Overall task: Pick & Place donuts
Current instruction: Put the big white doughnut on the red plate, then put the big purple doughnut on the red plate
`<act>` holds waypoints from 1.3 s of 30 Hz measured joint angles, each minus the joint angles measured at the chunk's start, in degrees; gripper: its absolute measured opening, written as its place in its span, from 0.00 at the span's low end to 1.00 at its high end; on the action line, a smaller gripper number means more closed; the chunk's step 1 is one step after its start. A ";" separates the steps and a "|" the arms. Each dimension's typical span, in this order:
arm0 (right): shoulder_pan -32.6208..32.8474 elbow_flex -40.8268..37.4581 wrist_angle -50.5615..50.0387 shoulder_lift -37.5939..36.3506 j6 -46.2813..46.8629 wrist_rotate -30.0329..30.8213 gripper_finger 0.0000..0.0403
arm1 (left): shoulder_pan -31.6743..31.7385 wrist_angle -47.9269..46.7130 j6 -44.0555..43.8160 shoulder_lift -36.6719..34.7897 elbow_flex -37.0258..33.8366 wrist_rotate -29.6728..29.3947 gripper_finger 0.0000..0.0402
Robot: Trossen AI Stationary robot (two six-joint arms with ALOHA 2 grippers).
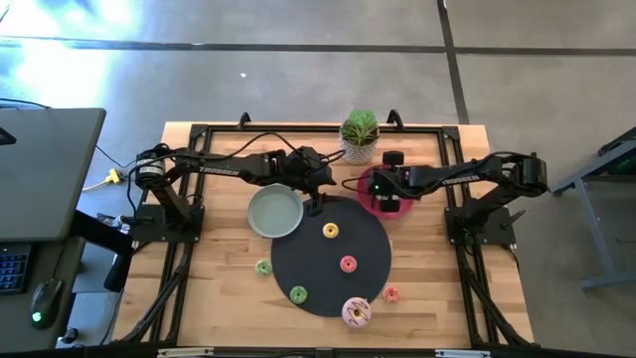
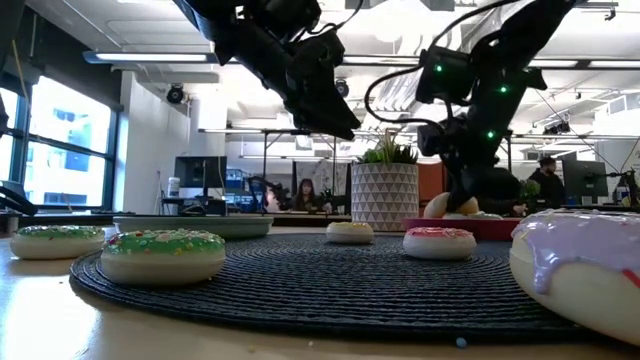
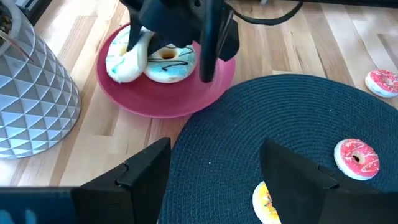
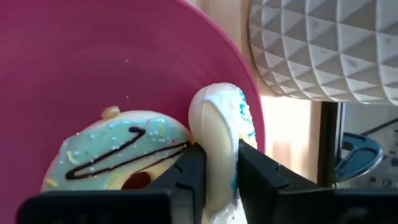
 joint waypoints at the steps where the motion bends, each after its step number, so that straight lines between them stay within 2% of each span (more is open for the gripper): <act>1: 0.03 0.02 0.12 0.00 0.11 0.23 0.20 | 0.00 0.00 0.00 0.00 0.00 0.00 0.59; 8: 0.08 2.20 -2.35 0.00 0.18 -1.86 0.32 | 0.00 0.00 0.04 0.00 0.00 0.00 0.59; 13: 0.10 6.45 -9.95 -0.02 3.31 -4.64 0.39 | 0.00 -0.01 0.07 0.00 0.00 0.04 0.59; 18: 0.12 10.50 -16.70 -0.02 7.41 -8.12 0.43 | 0.00 0.00 0.09 0.00 0.00 0.05 0.59; 22: 1.75 13.52 -20.80 -0.03 6.83 -9.39 0.43 | 0.00 -0.02 0.11 0.00 0.00 0.07 0.59; 27: 9.14 19.95 -24.20 -0.04 5.14 -7.62 0.43 | 0.00 -0.92 0.11 0.00 0.00 -0.06 0.59; 29: 12.70 22.94 -24.87 -0.07 6.75 -8.61 0.43 | 0.00 -2.85 0.13 -1.03 -0.08 -0.20 0.59; 34: 21.45 26.82 -23.41 -0.11 13.36 -18.00 0.44 | 0.00 -8.02 3.10 -7.03 0.00 -5.48 0.59; 36: 24.85 26.79 -20.51 -0.11 16.92 -22.04 0.44 | 0.00 -10.84 3.63 -10.25 0.02 -8.13 0.59; 39: 29.75 25.30 -12.97 -0.11 21.34 -24.20 0.44 | 0.00 -15.60 3.61 -16.33 0.04 -10.75 0.59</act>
